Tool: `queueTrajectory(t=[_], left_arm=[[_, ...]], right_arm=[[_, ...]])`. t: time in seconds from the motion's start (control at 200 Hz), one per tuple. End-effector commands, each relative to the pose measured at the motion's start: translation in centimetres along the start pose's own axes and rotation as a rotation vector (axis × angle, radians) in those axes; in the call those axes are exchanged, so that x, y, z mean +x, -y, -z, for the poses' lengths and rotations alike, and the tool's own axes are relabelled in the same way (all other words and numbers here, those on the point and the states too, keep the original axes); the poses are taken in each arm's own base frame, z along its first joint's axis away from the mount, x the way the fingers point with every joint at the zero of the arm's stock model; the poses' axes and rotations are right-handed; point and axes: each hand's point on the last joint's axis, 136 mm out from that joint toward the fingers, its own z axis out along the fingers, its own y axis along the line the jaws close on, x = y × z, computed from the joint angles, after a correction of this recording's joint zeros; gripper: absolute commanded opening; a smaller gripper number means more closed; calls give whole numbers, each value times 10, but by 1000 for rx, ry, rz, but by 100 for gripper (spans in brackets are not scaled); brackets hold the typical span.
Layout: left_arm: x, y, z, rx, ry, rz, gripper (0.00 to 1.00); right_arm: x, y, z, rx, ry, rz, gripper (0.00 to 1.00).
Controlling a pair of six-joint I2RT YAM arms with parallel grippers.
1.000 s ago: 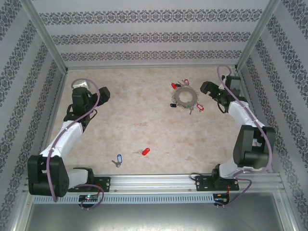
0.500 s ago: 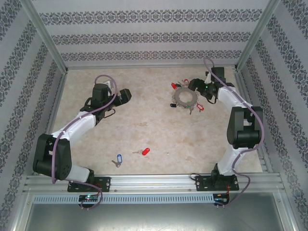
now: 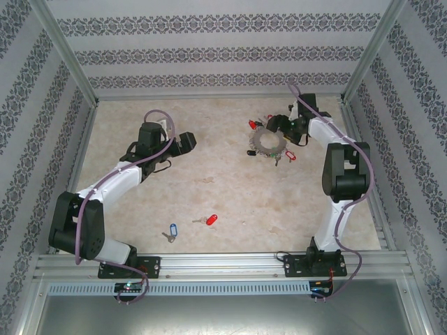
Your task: Put the keys on the keyring
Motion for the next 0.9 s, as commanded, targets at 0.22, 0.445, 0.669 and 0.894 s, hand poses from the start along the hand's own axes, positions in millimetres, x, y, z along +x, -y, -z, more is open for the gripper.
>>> queueTrajectory(t=[0.22,0.445,0.669,0.894], left_arm=[[1,2,9,-55,-54,-130,100],[2,1,9,-60,-60,-127,100],[5,-3,12,-80,-63,-143,100],[5,-4,15,-84,-56,-145,100]], right_arm=[[13,-27,-16,-65,-89,44,73],[17,-26,-44,-3,-148,28,69],[33,-31,-64,11,-238,41,69],[61,-28,-77,50,-303,48,70]])
